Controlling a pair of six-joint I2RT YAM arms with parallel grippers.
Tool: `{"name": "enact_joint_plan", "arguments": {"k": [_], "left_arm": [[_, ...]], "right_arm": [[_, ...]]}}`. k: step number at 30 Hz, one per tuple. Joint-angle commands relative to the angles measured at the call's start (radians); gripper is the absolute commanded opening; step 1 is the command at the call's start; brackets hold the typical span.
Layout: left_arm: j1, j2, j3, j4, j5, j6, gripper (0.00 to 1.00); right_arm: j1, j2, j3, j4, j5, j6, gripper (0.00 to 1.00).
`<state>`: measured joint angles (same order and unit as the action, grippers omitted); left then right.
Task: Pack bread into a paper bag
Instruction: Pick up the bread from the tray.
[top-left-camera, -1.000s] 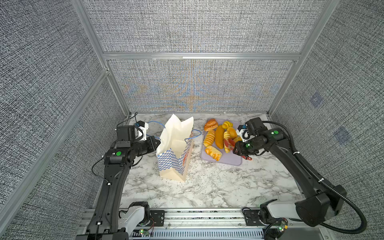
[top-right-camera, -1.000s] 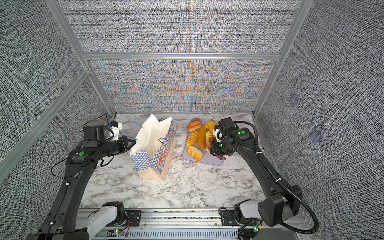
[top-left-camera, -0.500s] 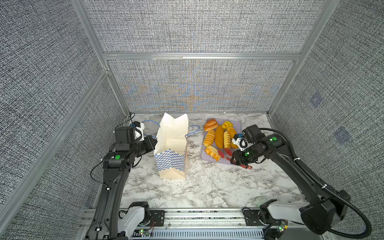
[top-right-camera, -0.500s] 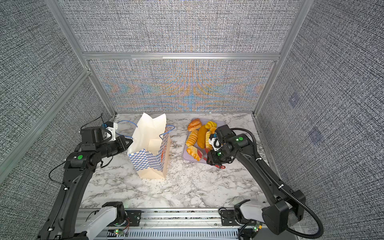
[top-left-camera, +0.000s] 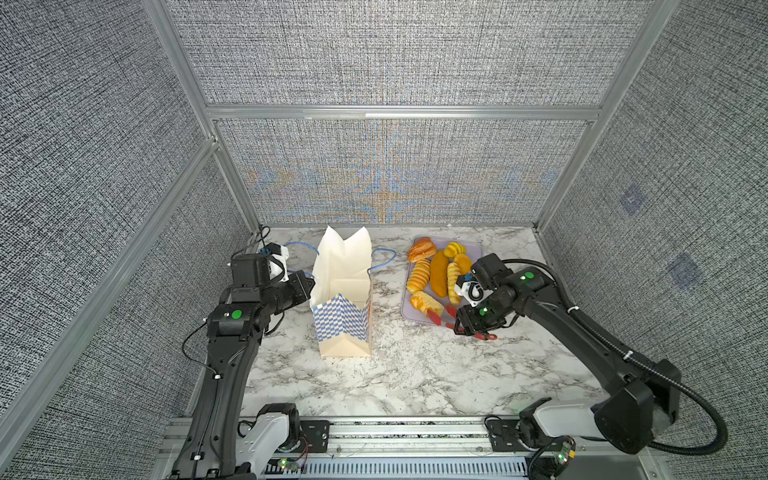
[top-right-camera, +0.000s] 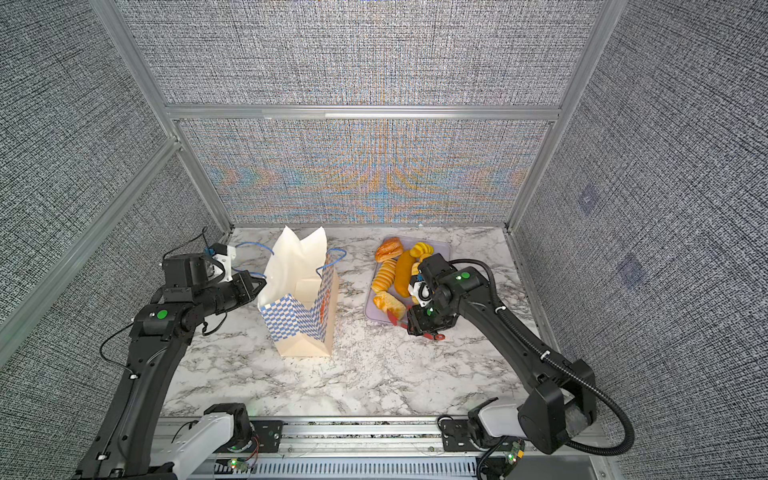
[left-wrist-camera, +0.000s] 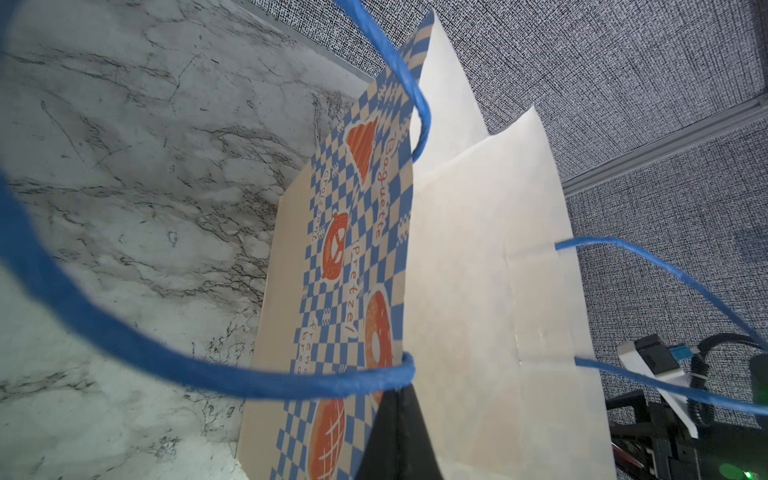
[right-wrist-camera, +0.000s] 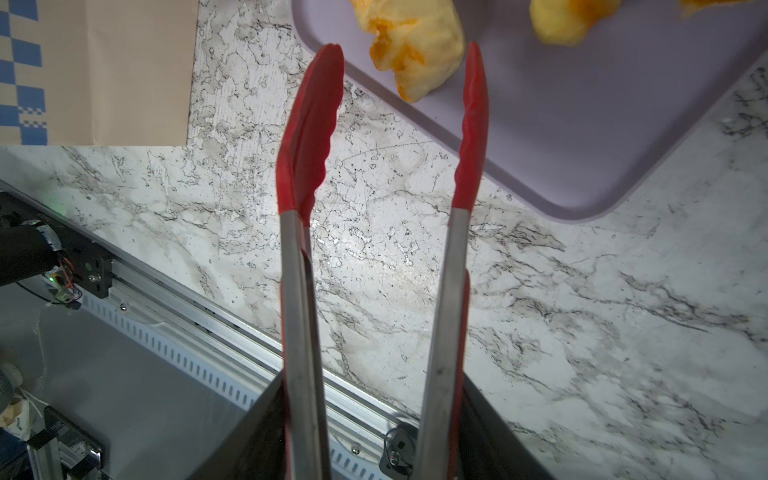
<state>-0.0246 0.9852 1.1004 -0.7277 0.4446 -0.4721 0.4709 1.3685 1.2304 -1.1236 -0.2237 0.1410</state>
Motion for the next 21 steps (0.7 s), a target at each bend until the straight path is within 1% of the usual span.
{"name": "enact_joint_plan", "arguments": {"k": [1, 10, 16, 17, 21], "left_arm": [[0.000, -0.001, -0.002, 0.013, 0.003, 0.006, 0.00], [0.001, 0.003, -0.011, 0.030, 0.017, 0.001, 0.00], [0.000, 0.011, -0.007, 0.028, 0.026, 0.001, 0.01], [0.001, 0.011, -0.004, 0.025, 0.026, 0.003, 0.08], [0.000, 0.009, -0.002, 0.017, 0.020, 0.004, 0.47]], "right_arm": [[0.003, 0.019, 0.006, 0.028, 0.024, -0.004, 0.60], [0.003, 0.089, 0.017, 0.074, 0.049, -0.004, 0.62], [0.004, 0.131, 0.033, 0.105, 0.029, -0.012, 0.61], [0.003, 0.137, 0.037, 0.108, 0.027, -0.013, 0.61], [0.004, 0.155, 0.044, 0.113, 0.021, -0.021, 0.60]]}}
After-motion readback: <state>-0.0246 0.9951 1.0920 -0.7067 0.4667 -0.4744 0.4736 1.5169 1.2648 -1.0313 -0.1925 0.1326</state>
